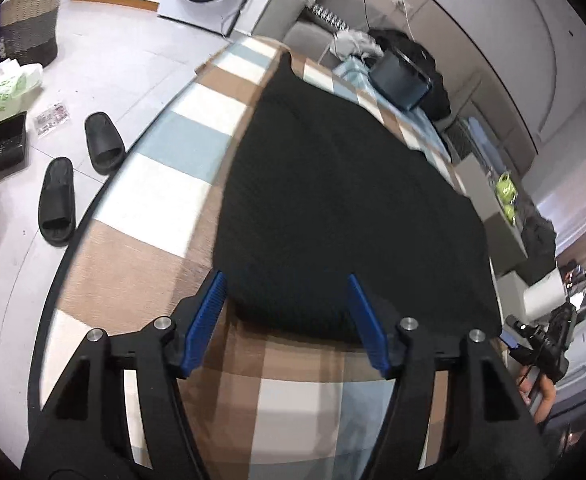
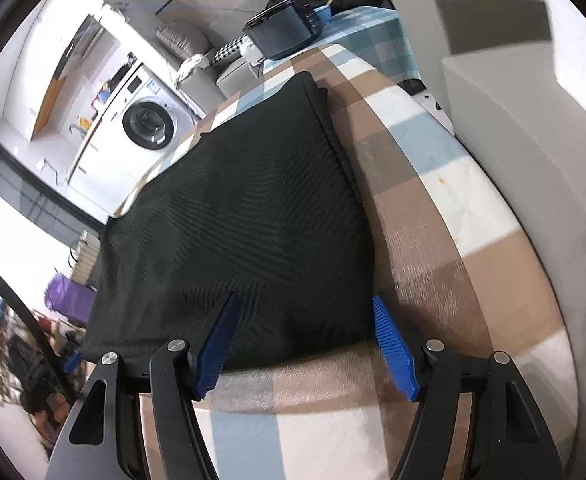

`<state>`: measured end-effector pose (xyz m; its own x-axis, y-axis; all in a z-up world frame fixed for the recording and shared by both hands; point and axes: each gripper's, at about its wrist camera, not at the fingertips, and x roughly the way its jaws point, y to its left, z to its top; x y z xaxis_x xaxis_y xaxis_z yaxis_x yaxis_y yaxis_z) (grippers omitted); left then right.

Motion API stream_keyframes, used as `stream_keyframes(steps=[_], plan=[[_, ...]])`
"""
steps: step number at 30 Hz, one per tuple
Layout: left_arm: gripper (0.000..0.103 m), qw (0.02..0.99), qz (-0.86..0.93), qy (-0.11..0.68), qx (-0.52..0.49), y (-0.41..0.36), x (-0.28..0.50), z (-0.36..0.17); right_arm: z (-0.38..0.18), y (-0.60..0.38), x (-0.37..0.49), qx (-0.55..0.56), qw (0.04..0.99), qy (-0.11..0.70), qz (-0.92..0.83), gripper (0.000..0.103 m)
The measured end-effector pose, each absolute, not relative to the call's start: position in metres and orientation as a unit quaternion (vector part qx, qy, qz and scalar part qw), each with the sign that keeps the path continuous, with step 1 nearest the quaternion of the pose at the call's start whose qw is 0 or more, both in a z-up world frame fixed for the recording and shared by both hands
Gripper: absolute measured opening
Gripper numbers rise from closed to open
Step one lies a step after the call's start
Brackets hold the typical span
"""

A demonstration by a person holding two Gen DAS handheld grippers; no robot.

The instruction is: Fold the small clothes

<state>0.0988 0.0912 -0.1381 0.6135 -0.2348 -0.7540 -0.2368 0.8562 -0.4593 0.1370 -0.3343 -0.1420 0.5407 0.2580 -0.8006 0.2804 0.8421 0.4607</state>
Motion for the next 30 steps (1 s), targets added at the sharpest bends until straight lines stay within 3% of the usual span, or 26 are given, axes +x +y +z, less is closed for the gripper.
stream_keyframes(steps=[6,8,10,13,15,16,18,22,30], plan=[[0.059,0.853,0.020,0.462,-0.241,0.079,0.116,-0.145,-0.139,-0.335,0.117,0.324,0.826,0.460,-0.008,0.069],[0.055,0.853,0.029,0.465,-0.234,0.078,0.119,-0.146,-0.141,-0.334,0.119,0.324,0.827,0.460,-0.008,0.068],[0.045,0.856,0.039,0.465,-0.224,0.076,0.119,-0.146,-0.146,-0.334,0.126,0.322,0.825,0.464,-0.017,0.064],[0.029,0.860,0.043,0.458,-0.219,0.074,0.119,-0.144,-0.149,-0.334,0.137,0.311,0.831,0.459,-0.039,0.052],[0.018,0.862,0.050,0.455,-0.216,0.075,0.119,-0.144,-0.150,-0.333,0.142,0.297,0.838,0.455,-0.052,0.031],[0.010,0.864,0.051,0.452,-0.214,0.075,0.118,-0.143,-0.150,-0.333,0.145,0.289,0.842,0.453,-0.055,0.026],[0.008,0.870,0.052,0.442,-0.211,0.075,0.115,-0.140,-0.145,-0.331,0.146,0.282,0.853,0.436,-0.050,0.012],[0.006,0.879,0.041,0.434,-0.192,0.068,0.104,-0.130,-0.120,-0.324,0.137,0.261,0.881,0.394,-0.025,0.011],[0.008,0.870,0.031,0.456,-0.185,0.067,0.088,-0.133,-0.140,-0.343,0.130,0.279,0.861,0.422,-0.061,0.016]])
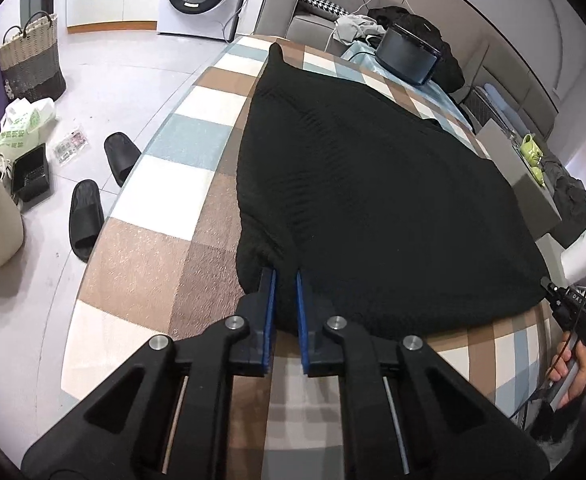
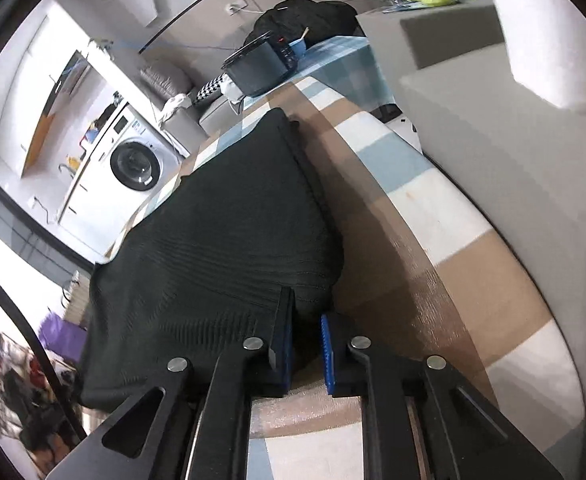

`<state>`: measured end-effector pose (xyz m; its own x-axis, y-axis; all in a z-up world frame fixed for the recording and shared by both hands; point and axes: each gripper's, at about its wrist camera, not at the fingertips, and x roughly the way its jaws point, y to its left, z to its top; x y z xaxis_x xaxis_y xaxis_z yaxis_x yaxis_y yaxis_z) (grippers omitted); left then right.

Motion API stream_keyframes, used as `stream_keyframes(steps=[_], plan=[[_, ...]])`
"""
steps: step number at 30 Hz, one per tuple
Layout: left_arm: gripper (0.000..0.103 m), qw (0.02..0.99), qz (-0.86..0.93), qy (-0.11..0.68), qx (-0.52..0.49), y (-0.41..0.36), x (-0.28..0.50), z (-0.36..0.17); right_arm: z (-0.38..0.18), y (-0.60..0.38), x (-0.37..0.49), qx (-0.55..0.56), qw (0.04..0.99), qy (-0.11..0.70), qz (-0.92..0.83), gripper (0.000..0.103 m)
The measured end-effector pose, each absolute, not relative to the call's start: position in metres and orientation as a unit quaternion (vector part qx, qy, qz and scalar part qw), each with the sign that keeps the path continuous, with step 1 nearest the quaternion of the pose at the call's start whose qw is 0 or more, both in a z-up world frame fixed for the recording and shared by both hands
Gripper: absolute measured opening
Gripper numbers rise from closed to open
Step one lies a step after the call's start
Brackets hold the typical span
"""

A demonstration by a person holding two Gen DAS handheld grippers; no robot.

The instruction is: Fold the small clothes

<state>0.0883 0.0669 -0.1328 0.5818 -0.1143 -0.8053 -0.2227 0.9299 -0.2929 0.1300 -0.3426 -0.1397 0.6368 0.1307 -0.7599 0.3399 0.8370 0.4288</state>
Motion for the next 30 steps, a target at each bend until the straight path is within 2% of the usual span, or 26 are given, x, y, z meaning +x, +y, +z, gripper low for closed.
stream_keyframes(steps=[2,4,8,11,12,13,14,22,30], plan=[[0.009,0.872,0.036,0.451,-0.188,0.068,0.084,-0.128,-0.132,-0.342,0.128,0.268,0.867,0.415,-0.065,0.020],[0.018,0.871,0.041,0.448,-0.195,0.070,0.079,-0.126,-0.121,-0.340,0.126,0.248,0.877,0.405,-0.072,0.022],[0.028,0.872,0.038,0.437,-0.219,0.073,0.066,-0.119,-0.097,-0.334,0.122,0.223,0.896,0.380,-0.060,0.037],[0.045,0.879,0.033,0.421,-0.223,0.071,0.053,-0.110,-0.083,-0.327,0.119,0.216,0.905,0.366,-0.035,0.044],[0.056,0.881,0.034,0.415,-0.224,0.070,0.047,-0.107,-0.079,-0.323,0.119,0.218,0.906,0.364,-0.017,0.052],[0.062,0.883,0.037,0.410,-0.227,0.070,0.042,-0.106,-0.077,-0.318,0.119,0.222,0.906,0.359,0.000,0.055],[0.064,0.881,0.037,0.409,-0.236,0.069,0.038,-0.106,-0.076,-0.315,0.119,0.224,0.907,0.357,0.010,0.057],[0.066,0.840,0.009,0.432,-0.329,0.063,0.029,-0.135,-0.096,-0.269,0.133,0.242,0.888,0.383,0.080,0.057],[0.066,0.812,0.009,0.453,-0.367,0.062,0.080,-0.155,-0.117,-0.232,0.152,0.229,0.876,0.408,0.117,0.057]])
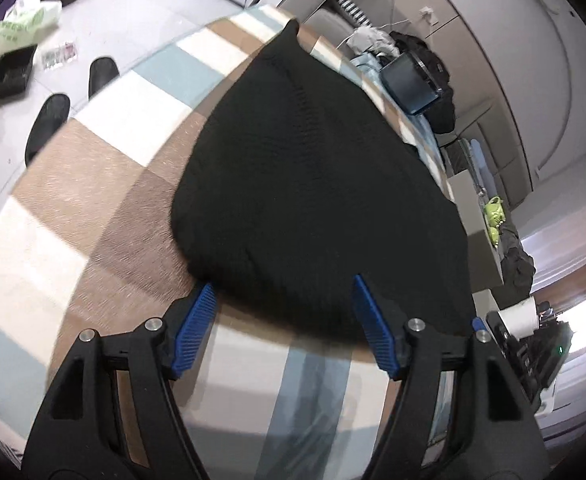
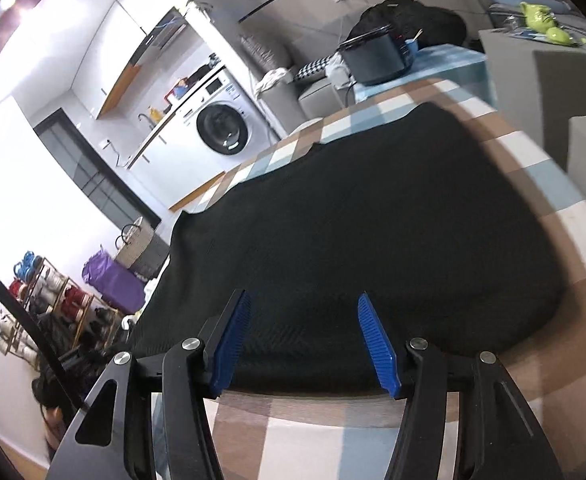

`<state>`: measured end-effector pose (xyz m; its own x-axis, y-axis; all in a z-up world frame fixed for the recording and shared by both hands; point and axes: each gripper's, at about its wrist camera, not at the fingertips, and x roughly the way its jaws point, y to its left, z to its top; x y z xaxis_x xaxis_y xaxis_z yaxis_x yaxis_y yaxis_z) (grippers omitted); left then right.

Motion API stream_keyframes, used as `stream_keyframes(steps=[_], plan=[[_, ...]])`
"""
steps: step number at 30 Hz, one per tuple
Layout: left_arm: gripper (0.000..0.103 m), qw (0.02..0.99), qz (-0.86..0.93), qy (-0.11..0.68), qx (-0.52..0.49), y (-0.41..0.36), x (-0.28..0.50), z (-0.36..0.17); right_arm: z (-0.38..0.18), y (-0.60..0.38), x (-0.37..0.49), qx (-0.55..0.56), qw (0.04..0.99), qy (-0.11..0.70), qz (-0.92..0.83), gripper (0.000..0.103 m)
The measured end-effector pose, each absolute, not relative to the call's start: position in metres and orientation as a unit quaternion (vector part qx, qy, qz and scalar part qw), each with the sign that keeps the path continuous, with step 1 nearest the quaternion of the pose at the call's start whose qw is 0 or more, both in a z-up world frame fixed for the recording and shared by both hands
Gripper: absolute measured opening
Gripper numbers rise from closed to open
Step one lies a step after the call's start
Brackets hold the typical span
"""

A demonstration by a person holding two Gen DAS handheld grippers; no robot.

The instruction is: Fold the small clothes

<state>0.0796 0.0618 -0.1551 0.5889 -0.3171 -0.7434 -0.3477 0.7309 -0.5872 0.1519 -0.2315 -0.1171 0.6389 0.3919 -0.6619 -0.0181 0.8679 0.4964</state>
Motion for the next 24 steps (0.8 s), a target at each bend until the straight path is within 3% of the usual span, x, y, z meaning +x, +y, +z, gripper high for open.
stream_keyframes(steps=[2,3,6,8,24], plan=[[0.065,0.807,0.018,0.455,-0.376,0.061,0.088,-0.159,-0.119,-0.230,0.153,0.230,0.876,0.408,0.117,0.057],[0.060,0.807,0.025,0.454,-0.377,0.061,0.093,-0.160,-0.120,-0.230,0.154,0.231,0.875,0.409,0.117,0.057],[0.028,0.800,0.050,0.453,-0.390,0.066,0.101,-0.166,-0.124,-0.231,0.155,0.232,0.872,0.415,0.117,0.057],[0.017,0.798,0.053,0.441,-0.406,0.069,0.104,-0.168,-0.128,-0.230,0.158,0.229,0.871,0.420,0.113,0.057],[0.013,0.878,0.085,0.360,-0.304,0.068,0.094,-0.113,-0.141,-0.218,0.165,0.212,0.859,0.449,0.126,0.057]])
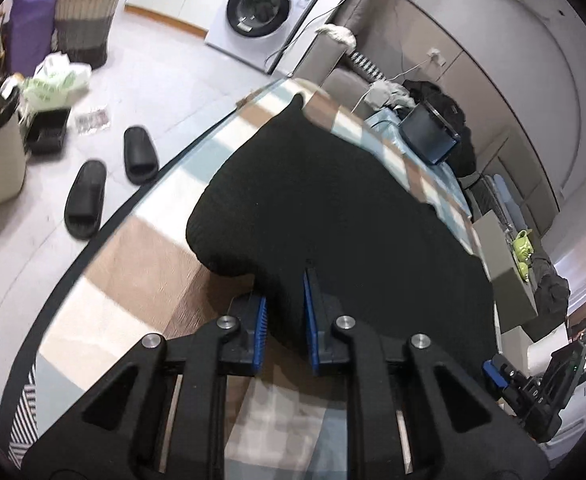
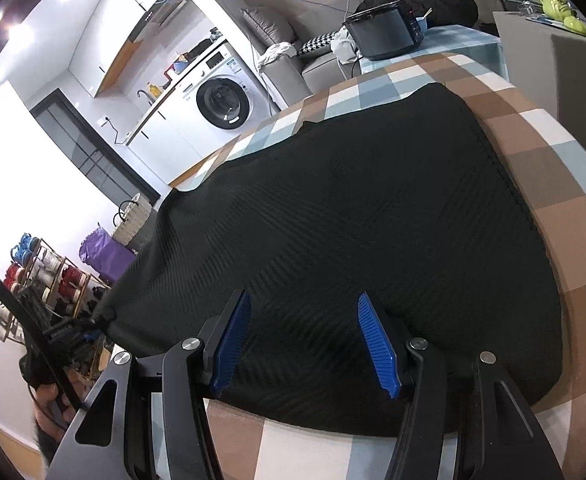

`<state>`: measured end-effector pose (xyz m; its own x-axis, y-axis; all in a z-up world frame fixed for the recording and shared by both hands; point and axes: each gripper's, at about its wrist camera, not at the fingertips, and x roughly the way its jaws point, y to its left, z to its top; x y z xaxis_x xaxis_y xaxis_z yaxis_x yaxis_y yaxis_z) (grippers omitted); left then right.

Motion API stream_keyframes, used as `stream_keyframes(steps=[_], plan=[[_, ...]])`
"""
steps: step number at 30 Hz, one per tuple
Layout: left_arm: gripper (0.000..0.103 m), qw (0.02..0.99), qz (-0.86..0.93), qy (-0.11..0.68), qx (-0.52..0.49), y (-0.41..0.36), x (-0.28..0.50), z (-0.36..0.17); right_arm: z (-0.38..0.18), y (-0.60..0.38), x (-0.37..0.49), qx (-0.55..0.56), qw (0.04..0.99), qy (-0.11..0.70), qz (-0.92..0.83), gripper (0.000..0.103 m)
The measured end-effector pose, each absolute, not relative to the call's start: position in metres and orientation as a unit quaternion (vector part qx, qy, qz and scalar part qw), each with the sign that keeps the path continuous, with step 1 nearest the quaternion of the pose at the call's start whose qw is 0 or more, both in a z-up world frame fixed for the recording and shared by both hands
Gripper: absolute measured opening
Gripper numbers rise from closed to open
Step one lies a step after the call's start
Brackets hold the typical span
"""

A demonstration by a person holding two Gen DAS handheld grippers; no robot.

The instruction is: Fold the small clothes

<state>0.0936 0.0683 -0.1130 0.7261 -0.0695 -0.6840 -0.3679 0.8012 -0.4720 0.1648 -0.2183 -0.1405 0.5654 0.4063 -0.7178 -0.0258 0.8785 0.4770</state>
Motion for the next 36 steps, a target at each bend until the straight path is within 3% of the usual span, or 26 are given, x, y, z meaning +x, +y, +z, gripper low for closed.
stream_keyframes(steps=[7,14,21,27,29,33,36], plan=[[0.010,0.921,0.025,0.324,-0.215,0.030,0.125,-0.059,-0.144,-0.221,0.161,0.211,0.855,0.457,0.124,0.057],[0.008,0.944,-0.128,0.294,-0.080,-0.073,0.171,-0.008,-0.141,-0.228,0.151,0.214,0.858,0.453,0.110,0.057],[0.007,0.868,-0.320,0.380,0.010,-0.200,0.180,-0.049,-0.135,-0.248,0.146,0.235,0.863,0.438,0.090,0.057],[0.010,0.847,-0.335,0.412,0.008,-0.217,0.168,-0.070,-0.134,-0.272,0.142,0.275,0.855,0.432,0.084,0.057],[0.015,0.856,-0.312,0.411,-0.015,-0.202,0.173,-0.069,-0.133,-0.274,0.146,0.283,0.852,0.431,0.092,0.057],[0.044,0.880,-0.241,0.401,-0.078,-0.143,0.164,-0.074,-0.133,-0.263,0.167,0.286,0.846,0.434,0.121,0.057],[0.045,0.885,-0.195,0.401,-0.131,-0.096,0.166,-0.080,-0.140,-0.247,0.187,0.287,0.836,0.449,0.133,0.057]])
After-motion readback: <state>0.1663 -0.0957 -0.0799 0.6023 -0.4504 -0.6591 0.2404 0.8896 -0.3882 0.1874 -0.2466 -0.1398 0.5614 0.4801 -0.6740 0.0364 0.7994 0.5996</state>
